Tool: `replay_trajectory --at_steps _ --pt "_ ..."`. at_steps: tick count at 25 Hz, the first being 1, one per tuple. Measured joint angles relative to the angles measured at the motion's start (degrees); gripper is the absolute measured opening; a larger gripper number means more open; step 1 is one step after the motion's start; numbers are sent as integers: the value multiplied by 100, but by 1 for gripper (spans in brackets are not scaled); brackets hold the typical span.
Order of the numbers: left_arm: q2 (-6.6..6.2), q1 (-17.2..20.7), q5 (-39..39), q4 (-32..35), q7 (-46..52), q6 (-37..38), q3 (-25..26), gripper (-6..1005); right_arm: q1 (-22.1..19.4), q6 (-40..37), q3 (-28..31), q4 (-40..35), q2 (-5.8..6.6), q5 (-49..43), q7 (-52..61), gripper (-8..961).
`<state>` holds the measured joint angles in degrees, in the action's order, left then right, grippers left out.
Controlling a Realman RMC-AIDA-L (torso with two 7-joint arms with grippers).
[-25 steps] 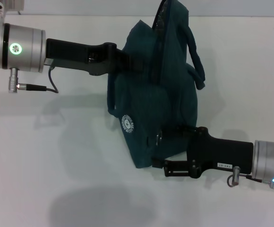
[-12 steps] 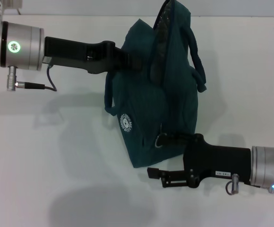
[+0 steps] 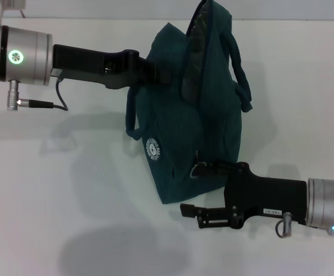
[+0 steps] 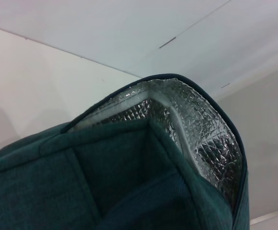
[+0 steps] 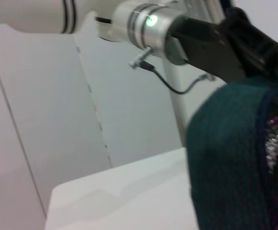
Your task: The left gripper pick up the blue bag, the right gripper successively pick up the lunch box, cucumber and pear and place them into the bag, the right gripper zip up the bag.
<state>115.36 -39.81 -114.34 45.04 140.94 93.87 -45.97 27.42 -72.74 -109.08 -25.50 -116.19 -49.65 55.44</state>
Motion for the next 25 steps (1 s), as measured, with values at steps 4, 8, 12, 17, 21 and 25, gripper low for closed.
replay_trajectory --at_steps 4,8,12,17,21,25 --pt "0 0 0 -5 -14 -20 0 41 0 -129 0 30 0 -8 -142 870" --pt "-9 -5 -20 -5 -23 -64 0 41 0 -99 1 35 0 10 -153 870" --pt "-17 -4 -19 -5 -39 -65 0 41 -6 -106 2 37 0 22 -147 869" --pt "-21 14 -5 -4 -40 -71 63 41 -141 -178 15 36 15 25 -111 869" --pt "-26 27 -12 -7 -40 -72 161 40 -382 -438 154 28 54 28 -108 869" --pt "-25 27 -30 -9 -39 -72 211 40 -601 -677 388 37 80 32 -108 869"
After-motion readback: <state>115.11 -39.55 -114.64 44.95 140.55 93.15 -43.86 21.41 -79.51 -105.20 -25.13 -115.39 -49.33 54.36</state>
